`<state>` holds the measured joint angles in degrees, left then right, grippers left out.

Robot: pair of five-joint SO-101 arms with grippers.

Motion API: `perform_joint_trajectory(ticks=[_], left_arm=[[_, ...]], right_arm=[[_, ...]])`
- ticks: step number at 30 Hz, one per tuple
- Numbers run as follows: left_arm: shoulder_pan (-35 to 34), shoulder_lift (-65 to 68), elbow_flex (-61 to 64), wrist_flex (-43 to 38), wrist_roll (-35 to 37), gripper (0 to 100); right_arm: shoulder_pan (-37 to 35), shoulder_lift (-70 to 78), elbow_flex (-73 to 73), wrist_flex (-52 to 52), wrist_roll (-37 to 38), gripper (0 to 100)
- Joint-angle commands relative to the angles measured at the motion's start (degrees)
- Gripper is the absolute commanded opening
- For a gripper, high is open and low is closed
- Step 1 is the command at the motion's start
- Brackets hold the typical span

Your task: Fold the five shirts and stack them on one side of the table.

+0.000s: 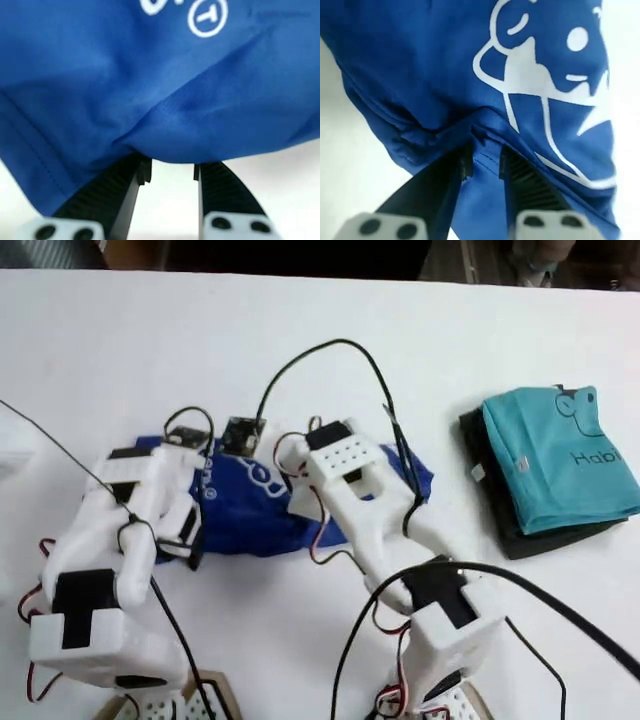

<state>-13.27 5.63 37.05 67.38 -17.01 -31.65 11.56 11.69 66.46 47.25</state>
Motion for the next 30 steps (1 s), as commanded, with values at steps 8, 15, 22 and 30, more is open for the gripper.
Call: perform_joint_trajectory(ticks=[8,15,22,30], left_arm=[[0.79,-0.26,-23.08,14.59,0.26,17],[-3.69,0.26,-49.27,28.92,0.26,17],[-9.58,0.44,-45.93,27.08,-2.99,18],[-13.71,2.99,-34.95,13.80,-2.90,24]], right_arm=[[2.51,-25.45,-5.54,9.71,-0.35,9.8],[15.96,-29.05,2.02,8.13,-0.35,10.0],[24.13,-29.41,11.78,3.30,-0.44,10.0],[25.71,-29.49,16.62,-1.45,-5.36,9.9]])
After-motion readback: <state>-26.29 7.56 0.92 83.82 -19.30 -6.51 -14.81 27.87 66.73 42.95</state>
